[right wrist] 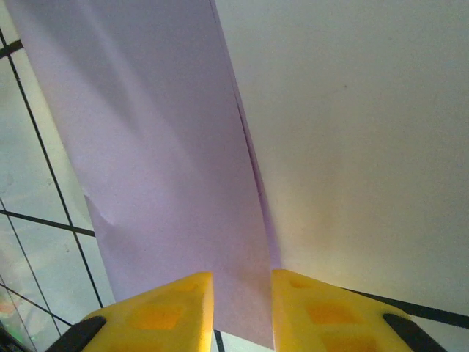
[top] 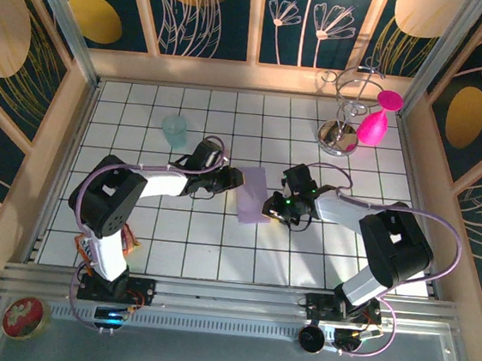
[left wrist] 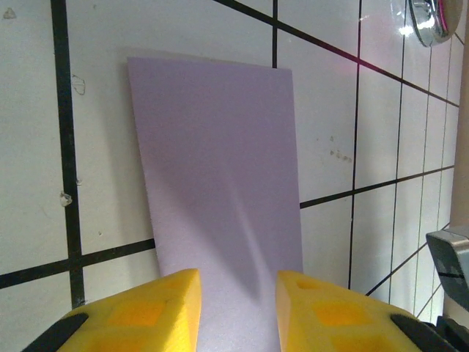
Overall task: Fold a paper plane with a square sheet of paper (pick it up from the middle)
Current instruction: Fold the triangle a second time at the center of the table.
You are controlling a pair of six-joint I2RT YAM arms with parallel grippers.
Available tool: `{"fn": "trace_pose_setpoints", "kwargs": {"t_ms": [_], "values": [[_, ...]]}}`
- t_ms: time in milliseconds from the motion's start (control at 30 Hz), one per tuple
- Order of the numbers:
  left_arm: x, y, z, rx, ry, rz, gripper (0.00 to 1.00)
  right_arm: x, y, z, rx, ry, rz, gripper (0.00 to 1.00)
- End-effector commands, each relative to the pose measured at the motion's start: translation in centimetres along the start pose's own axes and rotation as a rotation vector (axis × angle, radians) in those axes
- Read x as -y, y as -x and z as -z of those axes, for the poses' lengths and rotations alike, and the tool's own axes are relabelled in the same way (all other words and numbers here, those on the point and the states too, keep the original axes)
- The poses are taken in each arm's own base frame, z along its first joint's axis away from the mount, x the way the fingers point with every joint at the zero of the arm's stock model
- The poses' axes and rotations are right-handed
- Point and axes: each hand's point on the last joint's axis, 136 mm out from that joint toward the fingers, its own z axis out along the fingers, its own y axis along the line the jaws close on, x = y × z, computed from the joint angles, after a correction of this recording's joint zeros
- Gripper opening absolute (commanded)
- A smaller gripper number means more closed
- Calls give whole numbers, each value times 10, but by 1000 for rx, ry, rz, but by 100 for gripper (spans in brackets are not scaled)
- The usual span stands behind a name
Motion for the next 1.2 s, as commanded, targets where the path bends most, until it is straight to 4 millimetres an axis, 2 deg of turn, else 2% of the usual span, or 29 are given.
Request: {"fn": "trace_pose_setpoints", "kwargs": {"t_ms": [0,167,367,467,667,833,1167], "values": [[5,1,-4,-14,-7,-19,32,-7,-1,4,6,31,3,25],[2,0,-8,-18,2,-18,32,-13,-1,2,-2,70,-9,22],[-8,-2,-14,-27,25,-13,31,-9,-6,-3,-20,86,-39,20],[1,7,-16,-10,12,-24,31,-8,-6,-3,-17,87,-50,16],[-1,15,-16,14,49,-48,31,-24,1,6,18,152,-19,5],[-2,30,-20,48,97,-81,27,-38,9,15,54,188,20,0],[-30,37,-28,54,202,-75,15,-44,11,15,59,216,37,0]]}}
